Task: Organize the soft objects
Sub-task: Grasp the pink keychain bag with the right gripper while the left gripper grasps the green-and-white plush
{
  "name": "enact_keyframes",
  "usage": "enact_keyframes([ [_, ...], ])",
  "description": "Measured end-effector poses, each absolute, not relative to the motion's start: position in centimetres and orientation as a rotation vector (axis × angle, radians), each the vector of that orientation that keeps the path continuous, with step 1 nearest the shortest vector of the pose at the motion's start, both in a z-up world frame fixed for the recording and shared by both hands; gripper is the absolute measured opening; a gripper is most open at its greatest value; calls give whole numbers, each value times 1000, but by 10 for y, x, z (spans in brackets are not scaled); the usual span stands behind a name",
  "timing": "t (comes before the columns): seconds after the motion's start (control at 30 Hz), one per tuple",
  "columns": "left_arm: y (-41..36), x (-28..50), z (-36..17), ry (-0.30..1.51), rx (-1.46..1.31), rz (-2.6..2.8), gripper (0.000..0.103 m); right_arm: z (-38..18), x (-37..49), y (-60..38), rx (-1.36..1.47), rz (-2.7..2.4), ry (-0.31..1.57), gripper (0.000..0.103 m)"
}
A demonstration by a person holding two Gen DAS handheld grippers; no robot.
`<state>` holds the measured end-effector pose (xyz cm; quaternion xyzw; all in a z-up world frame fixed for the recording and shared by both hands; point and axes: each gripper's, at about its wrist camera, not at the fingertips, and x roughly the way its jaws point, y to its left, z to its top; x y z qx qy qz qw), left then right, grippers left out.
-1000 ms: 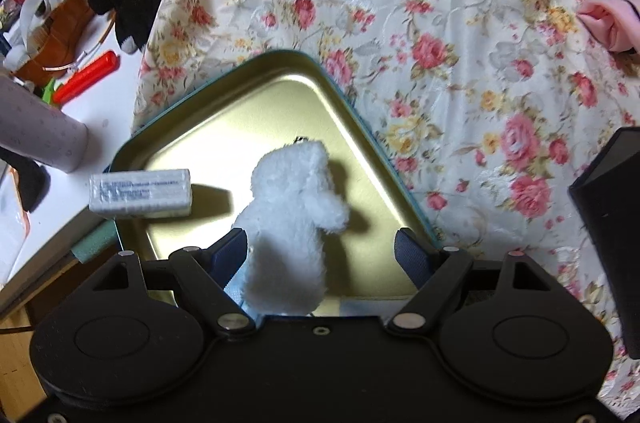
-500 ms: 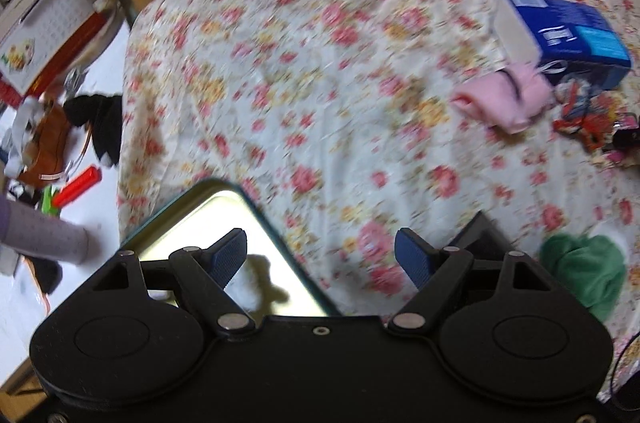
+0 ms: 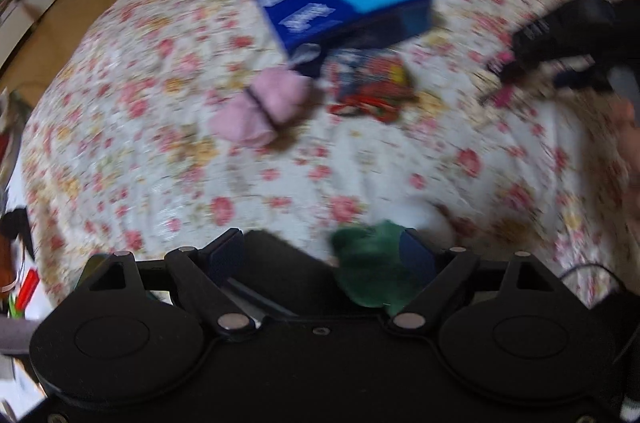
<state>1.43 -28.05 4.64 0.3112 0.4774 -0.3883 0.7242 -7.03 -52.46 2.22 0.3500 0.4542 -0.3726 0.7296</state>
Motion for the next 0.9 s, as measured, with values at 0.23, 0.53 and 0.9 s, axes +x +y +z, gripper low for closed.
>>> enact_keyframes([
  [0.23, -306, -31, 17, 954, 930, -920, 83, 27, -89, -539, 813, -864, 959, 46],
  [0.53, -323, -24, -12, 996, 951, -906, 67, 35, -108, -555, 847, -927, 887, 93],
  [0.9, -328, -4, -3, 1067, 801, -851, 52, 5, -67, -543, 775, -909, 1042, 99],
])
